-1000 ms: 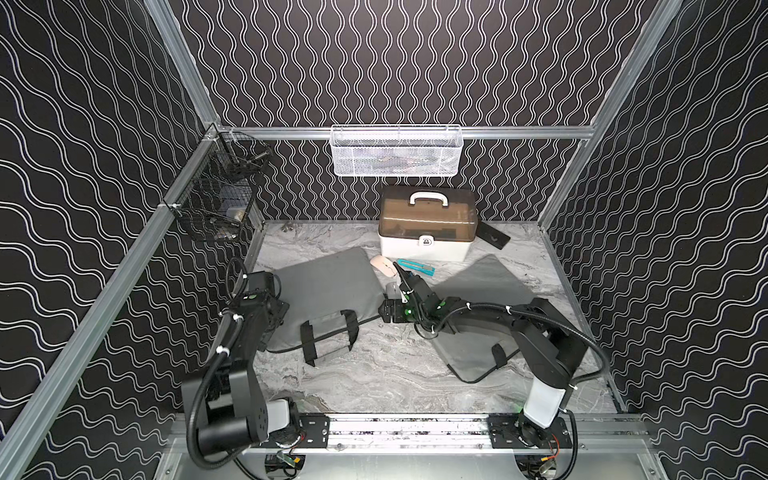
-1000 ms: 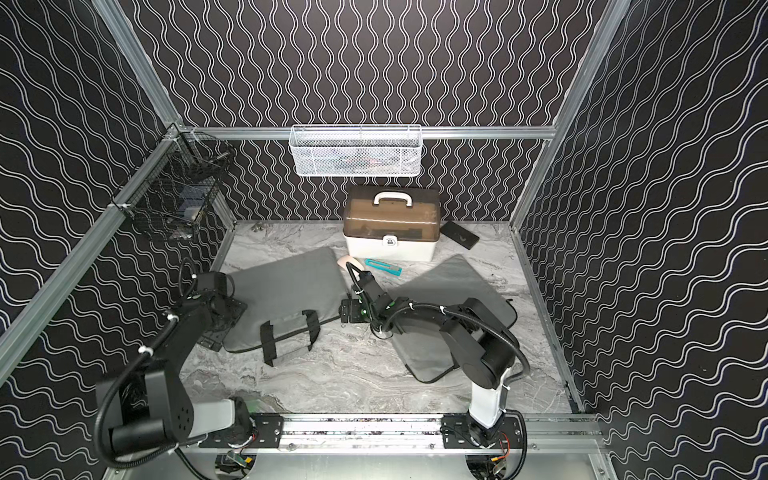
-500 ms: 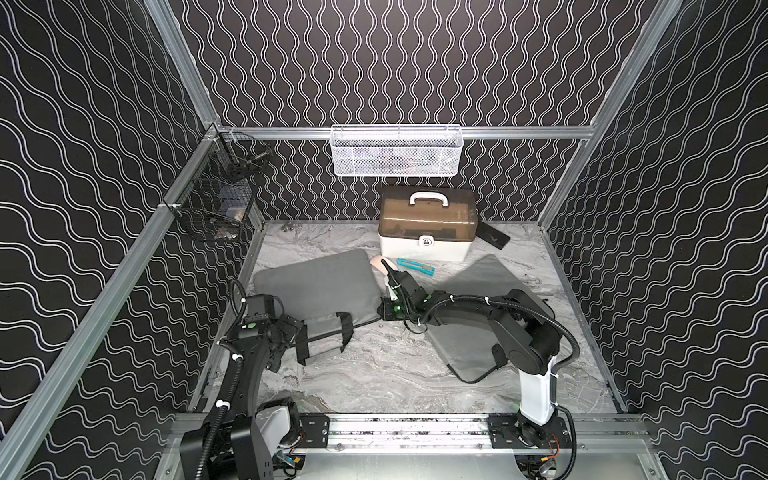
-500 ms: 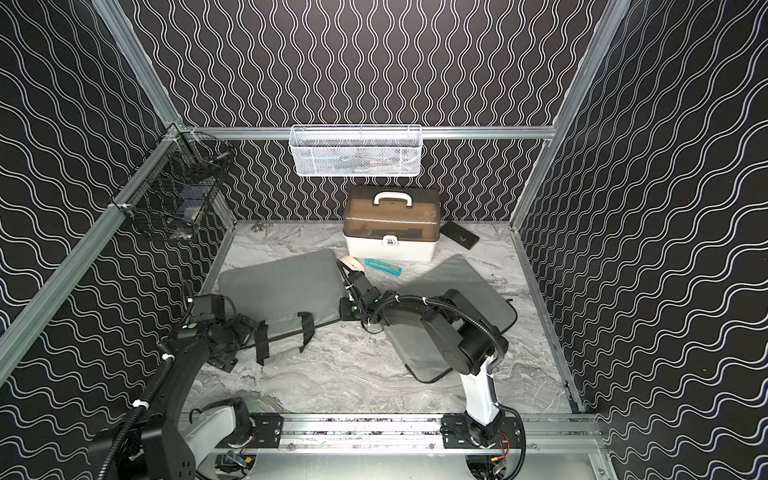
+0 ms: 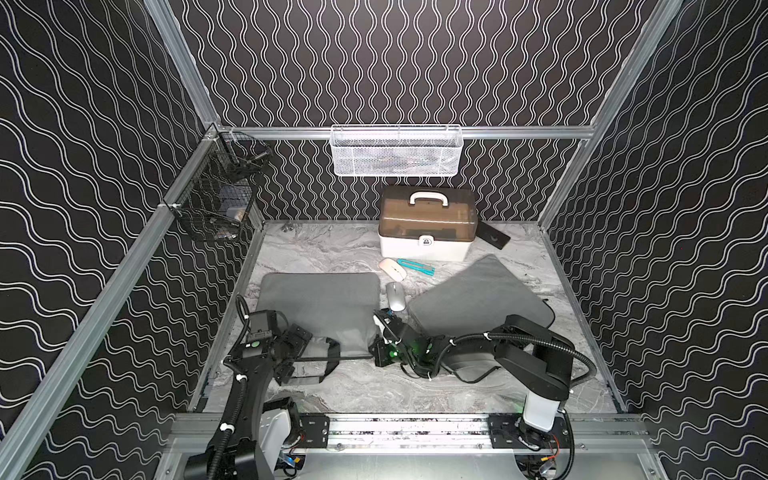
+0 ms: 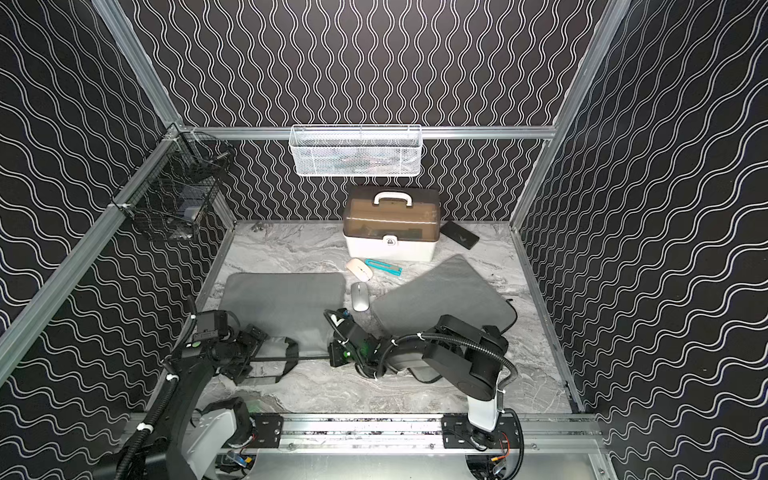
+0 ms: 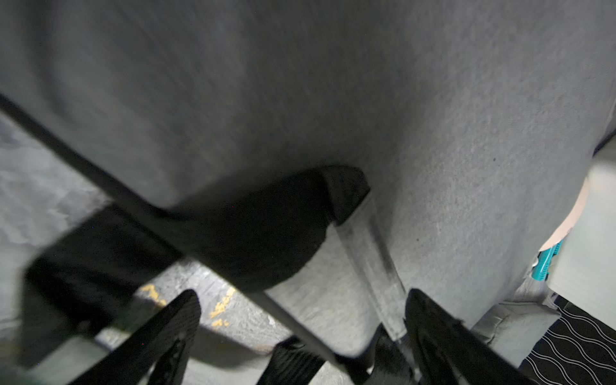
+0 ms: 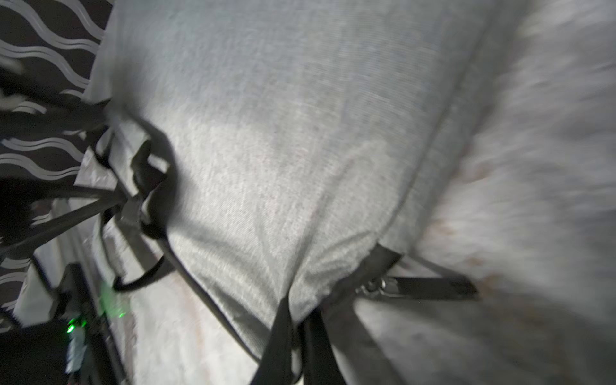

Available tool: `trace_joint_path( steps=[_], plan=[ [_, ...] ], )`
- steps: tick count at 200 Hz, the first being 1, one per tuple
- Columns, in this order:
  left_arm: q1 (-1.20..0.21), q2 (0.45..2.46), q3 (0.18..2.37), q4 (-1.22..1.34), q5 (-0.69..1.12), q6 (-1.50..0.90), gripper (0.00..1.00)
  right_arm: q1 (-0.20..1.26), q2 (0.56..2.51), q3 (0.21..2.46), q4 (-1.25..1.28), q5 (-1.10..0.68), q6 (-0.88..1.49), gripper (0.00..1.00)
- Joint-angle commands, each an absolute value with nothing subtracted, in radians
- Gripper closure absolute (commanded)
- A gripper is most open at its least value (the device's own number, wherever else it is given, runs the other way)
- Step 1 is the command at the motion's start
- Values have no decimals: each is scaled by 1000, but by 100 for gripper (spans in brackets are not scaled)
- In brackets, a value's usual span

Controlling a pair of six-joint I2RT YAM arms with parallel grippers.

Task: Put the mouse into the laptop bag
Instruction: Adjust the zippered laptop bag at the center of the board.

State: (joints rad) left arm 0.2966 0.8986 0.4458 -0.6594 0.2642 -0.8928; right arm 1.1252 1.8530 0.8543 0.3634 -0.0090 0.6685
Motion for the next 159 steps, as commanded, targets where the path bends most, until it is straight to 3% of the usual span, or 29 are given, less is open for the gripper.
trace_joint_path(
  steps=[1,31,52,80,123,159],
  plan=[
    [296,923,425,-586,287,-907,1,1145,1856,871,363,-13,649,75],
    [297,994,420,-546,230,-912,3,1146,1795,824,353,64,599,39],
    [296,1055,425,-506,209,-907,10,1116,1716,773,326,126,575,28],
    [298,1146,475,-513,129,-878,32,1082,1695,752,301,170,510,27],
    [296,1234,556,-499,34,-849,32,1002,1741,713,414,52,318,27],
    [296,1329,635,-507,19,-805,32,999,1728,657,490,-14,193,34]
  ],
)
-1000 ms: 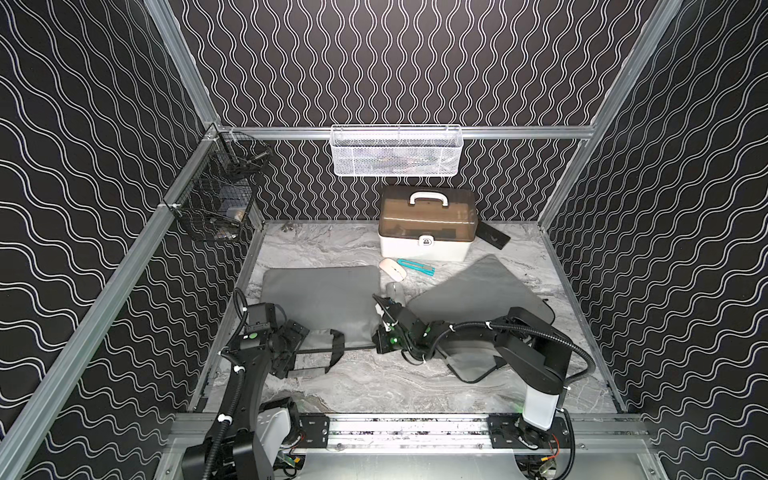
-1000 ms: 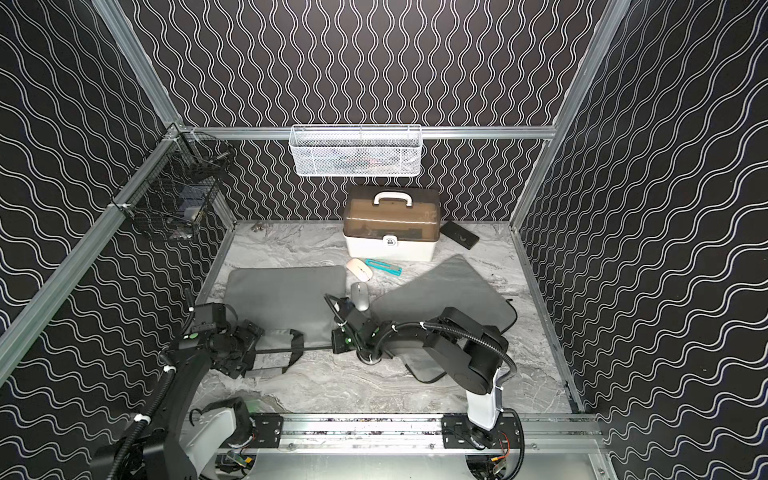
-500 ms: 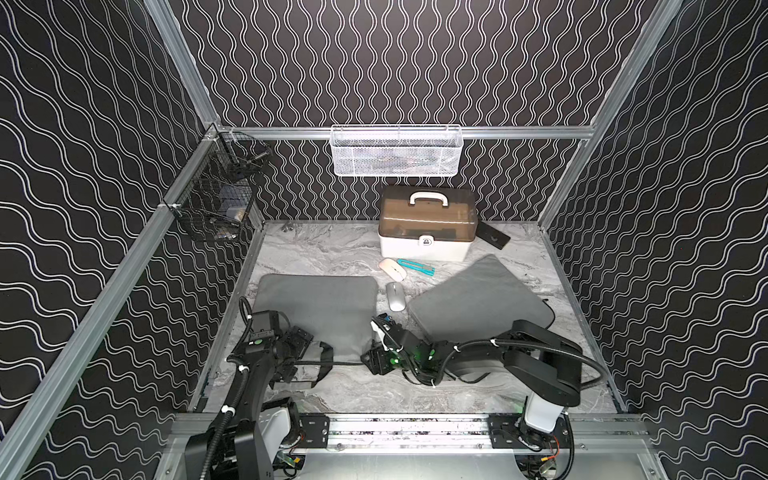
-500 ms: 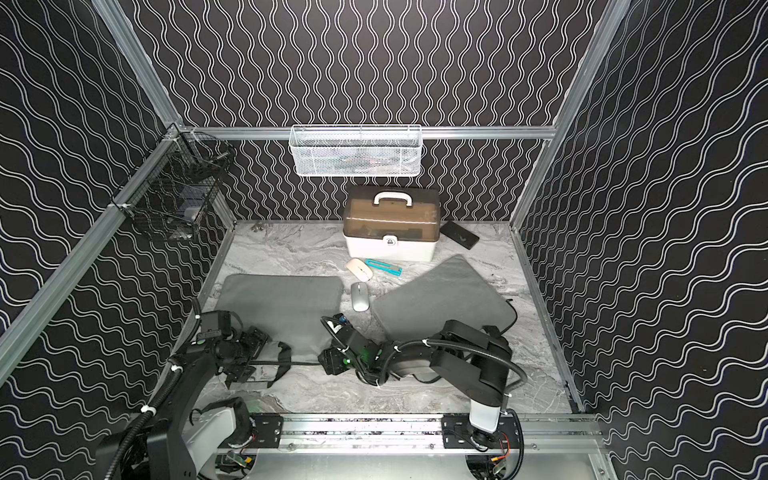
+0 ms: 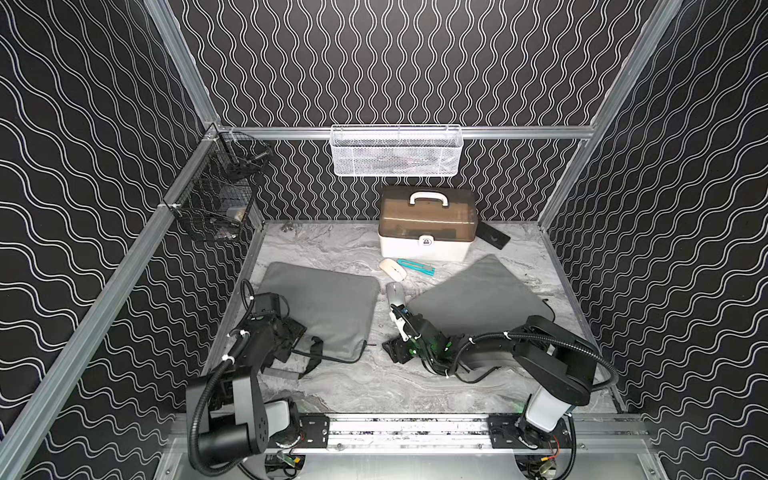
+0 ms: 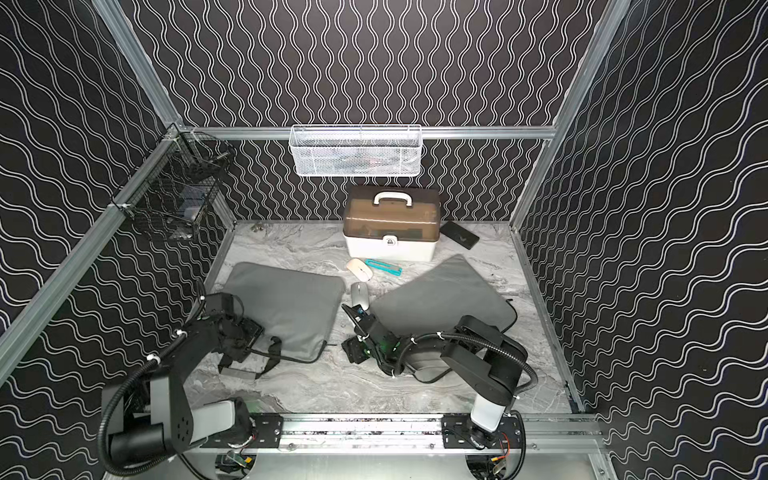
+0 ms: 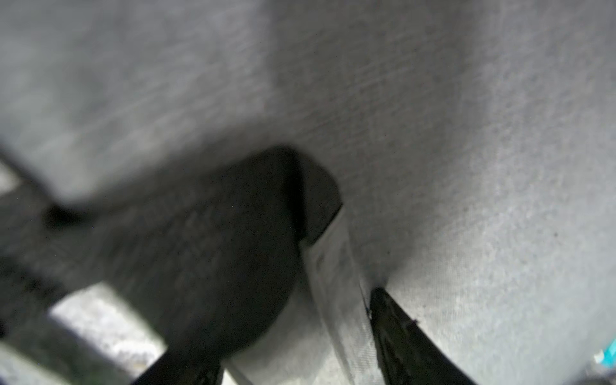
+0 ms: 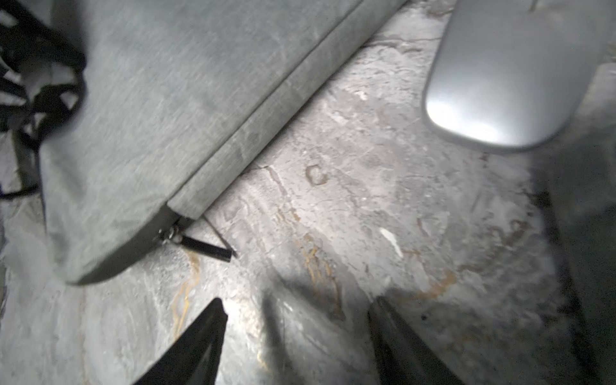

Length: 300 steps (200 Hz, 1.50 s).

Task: Put the mouse into the laptop bag
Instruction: Adjust the zippered laptop bag at the center of the board, then unzip the zipper on the zippered laptop bag.

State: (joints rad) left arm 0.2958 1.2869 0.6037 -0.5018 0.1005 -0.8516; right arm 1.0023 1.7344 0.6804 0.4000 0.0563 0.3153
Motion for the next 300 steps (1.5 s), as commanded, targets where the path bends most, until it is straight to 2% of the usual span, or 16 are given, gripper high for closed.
trace_joint_path(
  steps=[1,44,71,155,189,237,251,263,289,300],
  plan=[
    [297,1330,636,-507,19,-804,32,999,1728,657,491,-19,189,34],
    [297,1298,629,-509,9,-817,31,1001,1834,750,428,-117,128,41],
    [297,1271,619,-514,13,-824,31,1003,1887,800,415,-183,124,41],
    [296,1250,618,-537,20,-826,29,1028,1930,828,402,-215,107,43],
    [296,1240,608,-534,40,-829,29,1033,1933,812,430,-206,118,57],
    [296,1230,598,-532,53,-837,26,1035,1960,849,418,-207,127,62],
    [296,1230,596,-529,56,-839,26,1035,1959,855,413,-206,127,66],
    [297,1231,597,-530,63,-839,26,1037,1956,853,415,-201,129,73],
    [296,1205,589,-535,77,-839,26,1037,1948,836,433,-166,147,99],
    [296,1186,586,-541,81,-839,25,1037,1944,830,442,-153,156,100]
  ],
)
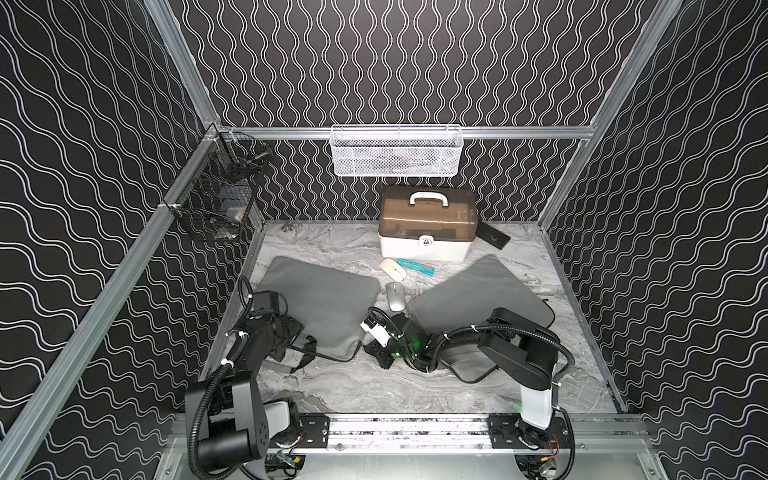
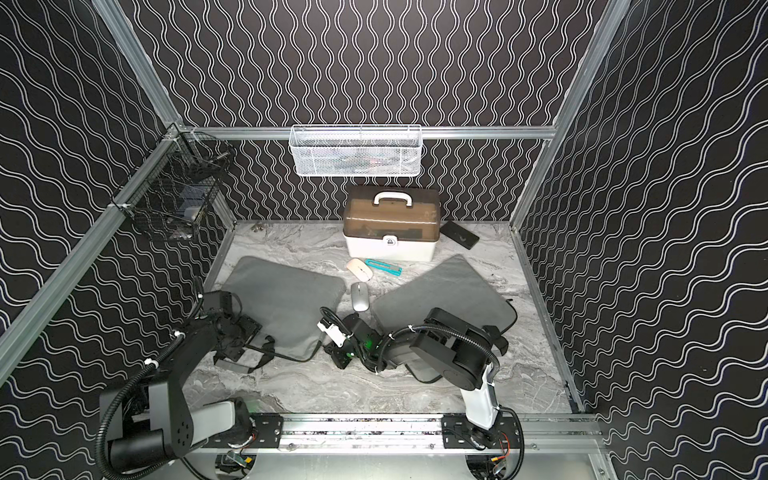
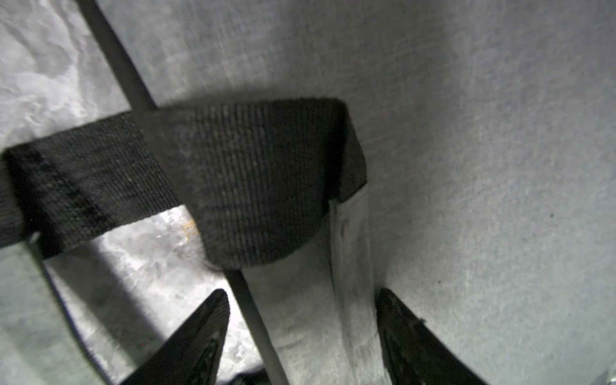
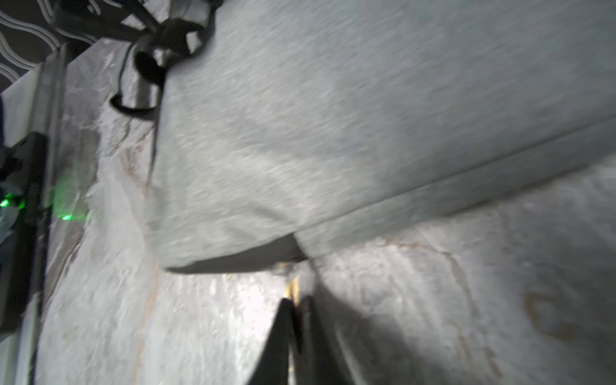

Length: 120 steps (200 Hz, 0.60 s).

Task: Put the mouse into the laptop bag
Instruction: Unzip the zipper on the zippered laptop bag.

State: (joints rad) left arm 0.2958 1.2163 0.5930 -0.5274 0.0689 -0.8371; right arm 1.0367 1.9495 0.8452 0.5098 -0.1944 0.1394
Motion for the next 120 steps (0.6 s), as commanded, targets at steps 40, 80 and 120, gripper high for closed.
trace_joint_path(
  steps=[40,80,120],
  plan=[
    [296,1108,598,-621,48,-835,15,1027,1929,819,450,-87,198,100],
    [297,1037,527,-599,179,-856,8,941,1872,789,449,-97,281,100],
    [293,884,370,-441,320,-1010,1,939,1872,800,442,-121,324,100]
  ],
)
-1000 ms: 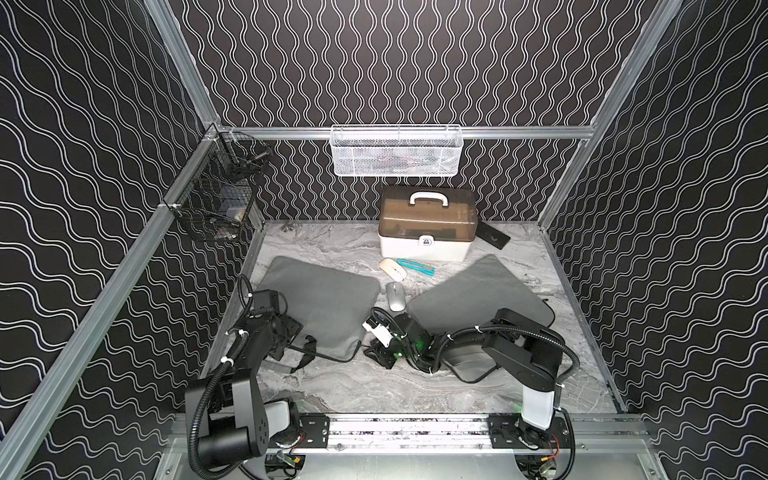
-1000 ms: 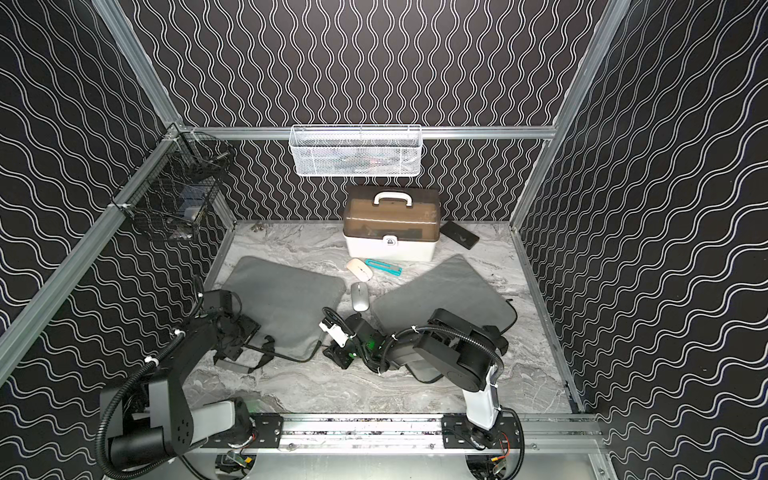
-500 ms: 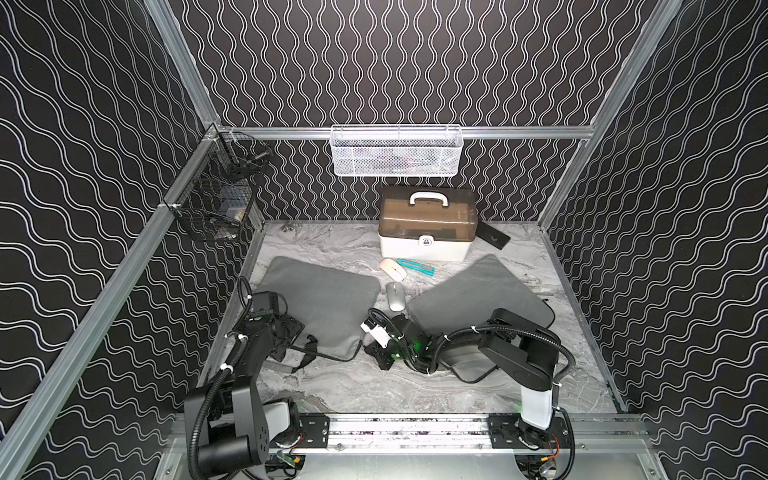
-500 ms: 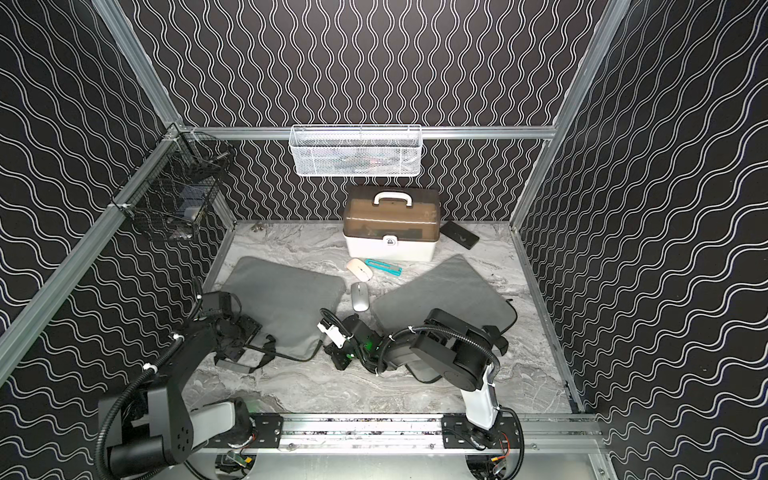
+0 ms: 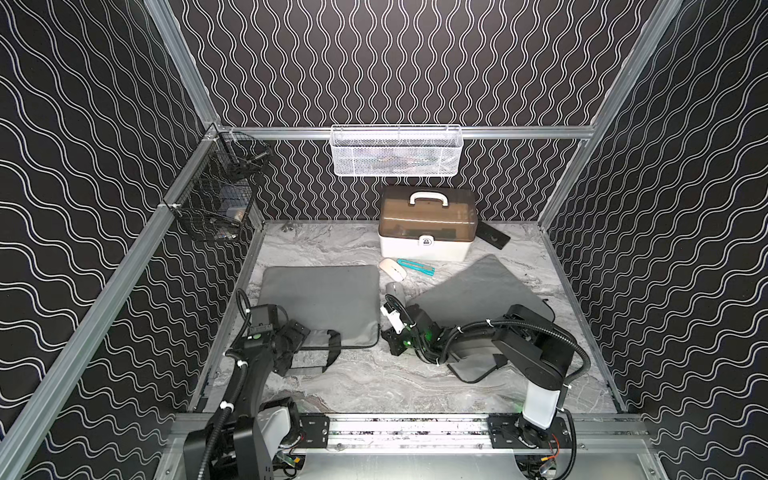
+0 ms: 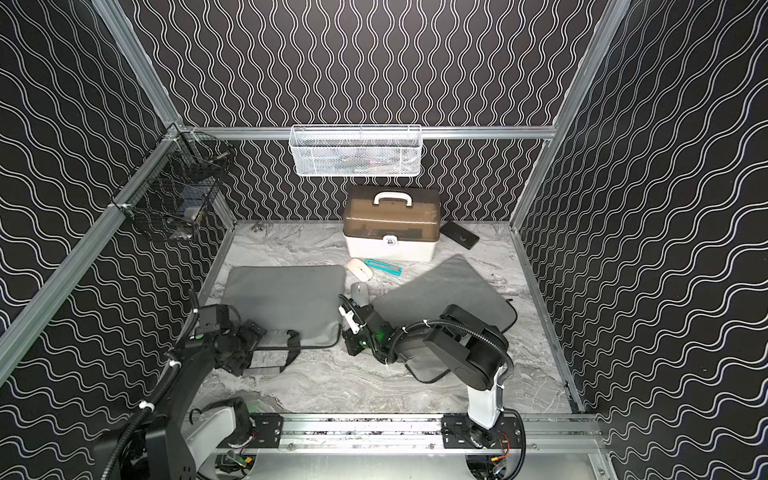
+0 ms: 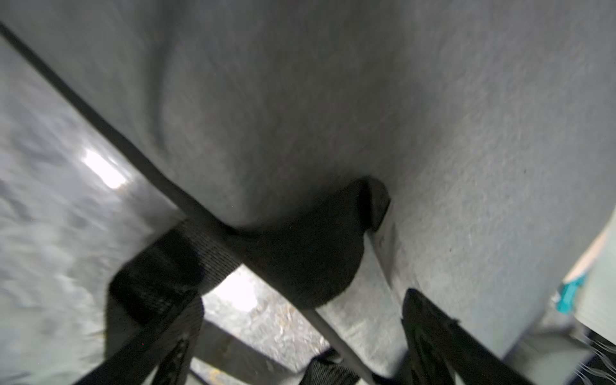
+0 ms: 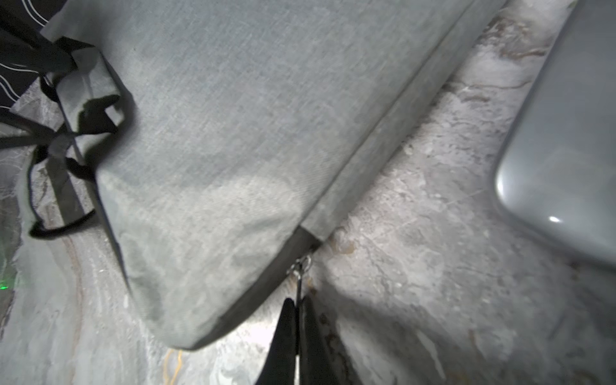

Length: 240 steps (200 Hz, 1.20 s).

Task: Put the mouse into the laptop bag
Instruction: Unzip the zipper on the zippered laptop bag.

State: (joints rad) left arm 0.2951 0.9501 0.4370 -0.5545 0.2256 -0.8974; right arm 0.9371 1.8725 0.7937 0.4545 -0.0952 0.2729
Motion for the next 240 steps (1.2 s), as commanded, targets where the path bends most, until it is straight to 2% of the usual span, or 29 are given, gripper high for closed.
trace_joint_path(
  steps=[1,26,34,41,46,52,74,84,138,195,240],
  plan=[
    [293,882,366,-437,319,-1015,1,940,1873,801,442,-122,325,100],
    [293,874,301,-346,258,-1086,1,955,1862,802,429,-124,338,100],
    [293,895,287,-316,227,-1097,8,964,1854,799,427,-125,342,100],
    [293,921,279,-286,211,-1101,20,975,1849,798,424,-126,344,100],
    [293,941,276,-264,203,-1100,38,984,1846,796,421,-124,344,100],
    [293,971,274,-240,196,-1103,52,994,1843,794,417,-118,343,100],
    [291,1088,283,-167,201,-1097,90,1023,1836,789,398,-114,345,100],
    [288,1126,290,-161,186,-1098,100,1041,1832,784,391,-111,348,100],
    [248,1128,251,-139,108,-1154,100,1140,1840,782,368,-90,388,100],
    [223,1029,241,-221,48,-1195,100,1225,1919,912,346,-140,431,100],
    [221,918,274,-393,-31,-1199,100,1206,1889,904,269,36,517,100]
  ],
)
